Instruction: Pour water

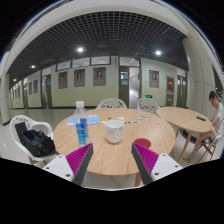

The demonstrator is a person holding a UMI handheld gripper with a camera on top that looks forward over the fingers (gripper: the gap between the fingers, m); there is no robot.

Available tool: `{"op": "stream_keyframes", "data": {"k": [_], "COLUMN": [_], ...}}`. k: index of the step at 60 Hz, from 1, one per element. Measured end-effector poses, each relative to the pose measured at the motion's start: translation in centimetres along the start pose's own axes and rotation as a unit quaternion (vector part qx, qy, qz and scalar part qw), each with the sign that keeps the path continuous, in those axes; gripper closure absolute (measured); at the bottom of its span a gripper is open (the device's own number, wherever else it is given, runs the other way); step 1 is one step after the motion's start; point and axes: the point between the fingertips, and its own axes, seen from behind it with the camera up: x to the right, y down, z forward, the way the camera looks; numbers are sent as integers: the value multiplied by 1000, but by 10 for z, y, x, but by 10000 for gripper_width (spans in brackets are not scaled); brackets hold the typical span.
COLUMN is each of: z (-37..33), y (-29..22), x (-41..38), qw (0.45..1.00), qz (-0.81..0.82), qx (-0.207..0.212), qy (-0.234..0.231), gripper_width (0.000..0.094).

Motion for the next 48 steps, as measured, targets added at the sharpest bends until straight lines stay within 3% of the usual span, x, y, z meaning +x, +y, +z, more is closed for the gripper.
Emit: {"op": "stream_keyframes", "data": {"k": [14, 25, 32, 42, 45, 48], "z": [27, 87, 128, 187, 198, 207], "y": [-14, -33, -44, -43, -43, -41], "x": [-50, -113, -133, -131, -132, -135], "qw": [998, 992, 991, 996, 997, 996], "qz": [-19, -21, -41, -16, -7, -14], "qx": [27, 57, 80, 72, 69, 71], "qy": [-61, -107, -100, -50, -44, -43], "gripper_width": [115, 127, 130, 143, 176, 402]}}
